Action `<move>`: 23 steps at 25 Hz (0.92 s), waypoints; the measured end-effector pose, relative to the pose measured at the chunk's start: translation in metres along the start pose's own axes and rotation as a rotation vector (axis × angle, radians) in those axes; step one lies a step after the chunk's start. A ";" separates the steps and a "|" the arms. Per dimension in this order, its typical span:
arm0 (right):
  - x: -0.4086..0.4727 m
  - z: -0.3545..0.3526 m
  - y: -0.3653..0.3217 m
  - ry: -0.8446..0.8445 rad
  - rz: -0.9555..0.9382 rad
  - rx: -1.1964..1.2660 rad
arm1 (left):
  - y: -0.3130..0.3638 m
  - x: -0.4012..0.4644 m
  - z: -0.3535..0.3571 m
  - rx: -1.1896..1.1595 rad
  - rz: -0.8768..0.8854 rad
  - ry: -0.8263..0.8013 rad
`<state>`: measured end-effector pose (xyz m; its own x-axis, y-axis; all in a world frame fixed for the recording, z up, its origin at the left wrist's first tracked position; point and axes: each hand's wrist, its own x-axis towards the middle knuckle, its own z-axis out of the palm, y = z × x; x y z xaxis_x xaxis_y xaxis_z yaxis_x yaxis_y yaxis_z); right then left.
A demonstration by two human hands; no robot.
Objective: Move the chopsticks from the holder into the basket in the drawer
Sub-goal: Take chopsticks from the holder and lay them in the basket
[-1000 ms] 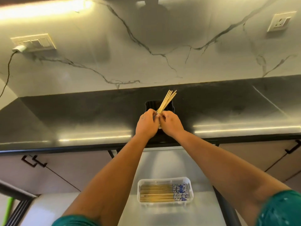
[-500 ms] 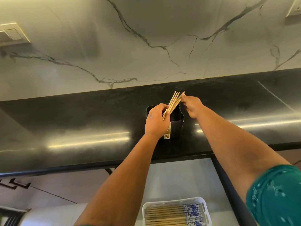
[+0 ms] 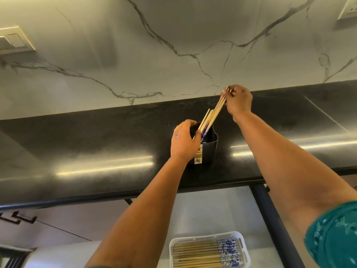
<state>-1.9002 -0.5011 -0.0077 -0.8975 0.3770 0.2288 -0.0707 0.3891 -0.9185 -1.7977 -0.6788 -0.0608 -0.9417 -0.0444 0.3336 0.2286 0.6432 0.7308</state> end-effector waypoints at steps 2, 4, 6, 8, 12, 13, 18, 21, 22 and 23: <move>-0.010 -0.022 -0.038 0.065 -0.226 -0.126 | 0.017 0.003 -0.003 -0.008 -0.023 0.025; -0.030 -0.040 -0.077 0.080 -0.433 -0.198 | 0.044 0.008 -0.005 0.015 -0.005 0.017; -0.056 -0.054 -0.113 0.057 -0.577 -0.208 | 0.076 0.013 -0.008 0.023 0.025 -0.007; -0.090 -0.068 -0.140 0.015 -0.669 -0.191 | 0.106 0.011 -0.010 -0.055 0.022 -0.013; -0.152 -0.081 -0.159 -0.155 -0.721 -0.262 | 0.133 -0.016 -0.002 -0.518 -0.261 0.078; -0.163 -0.080 -0.158 -0.220 -0.704 -0.277 | 0.132 -0.026 0.003 -0.680 -0.345 0.073; -0.209 -0.088 -0.086 -0.522 -0.408 -0.166 | 0.099 -0.108 0.026 -0.984 -0.562 0.009; -0.253 -0.092 0.022 -0.493 -0.209 -0.255 | 0.062 -0.171 0.044 -1.078 -0.775 0.074; -0.272 -0.093 0.059 -0.566 -0.183 -0.401 | 0.050 -0.192 0.054 -1.041 -0.881 0.090; -0.290 -0.095 0.091 -0.669 -0.165 -0.553 | 0.041 -0.211 0.062 -1.026 -0.987 0.095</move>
<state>-1.6049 -0.4956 -0.1269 -0.9734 -0.2233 -0.0508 -0.1567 0.8111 -0.5635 -1.6048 -0.5954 -0.1380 -0.8070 -0.2173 -0.5491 -0.3870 -0.5076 0.7698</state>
